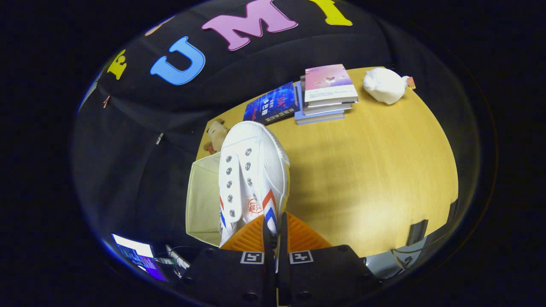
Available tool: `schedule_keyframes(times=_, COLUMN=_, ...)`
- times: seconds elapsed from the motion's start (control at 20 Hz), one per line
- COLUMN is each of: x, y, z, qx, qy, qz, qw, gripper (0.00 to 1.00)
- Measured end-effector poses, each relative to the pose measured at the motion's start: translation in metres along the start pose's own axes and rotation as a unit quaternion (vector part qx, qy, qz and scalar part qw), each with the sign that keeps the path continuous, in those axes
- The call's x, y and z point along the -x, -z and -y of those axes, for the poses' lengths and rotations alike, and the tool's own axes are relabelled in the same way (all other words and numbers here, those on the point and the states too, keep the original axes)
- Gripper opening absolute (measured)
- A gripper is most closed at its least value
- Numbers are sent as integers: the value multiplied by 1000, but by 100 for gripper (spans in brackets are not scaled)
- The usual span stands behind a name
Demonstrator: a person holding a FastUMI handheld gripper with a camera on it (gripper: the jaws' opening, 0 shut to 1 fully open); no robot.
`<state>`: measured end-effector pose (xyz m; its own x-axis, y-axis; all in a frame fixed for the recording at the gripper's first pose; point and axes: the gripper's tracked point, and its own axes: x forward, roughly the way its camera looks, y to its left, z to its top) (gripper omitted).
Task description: Open the storage box then place both shoes into the box .Put the left shoe in first, then the right shoe, with the right side of both shoes facing outward in a uniform manner.
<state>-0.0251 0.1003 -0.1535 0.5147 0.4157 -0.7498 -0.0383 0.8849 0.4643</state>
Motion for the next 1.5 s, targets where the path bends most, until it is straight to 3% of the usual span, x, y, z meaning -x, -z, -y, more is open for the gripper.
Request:
schedule_keyframes(times=0.5, x=-58, y=24, z=-112, qx=15, qy=-28, qz=-42, qw=999, gripper=7)
schedule_keyframes(times=0.8, x=-108, y=46, z=-119, qx=17, qy=28, qz=-69, qw=997, gripper=7)
schedule_keyframes(times=1.15, x=-132, y=51, z=-104, qx=48, qy=98, qz=-78, qw=991, gripper=10)
schedule_keyframes(times=1.2, x=-133, y=53, z=-107, qx=48, qy=94, qz=-80, qw=991, gripper=14)
schedule_keyframes(times=1.35, x=-130, y=44, z=-137, qx=45, qy=43, qz=-64, qw=996, gripper=38)
schedule_keyframes(times=1.5, x=-117, y=24, z=-144, qx=72, qy=30, qz=-31, qw=996, gripper=82)
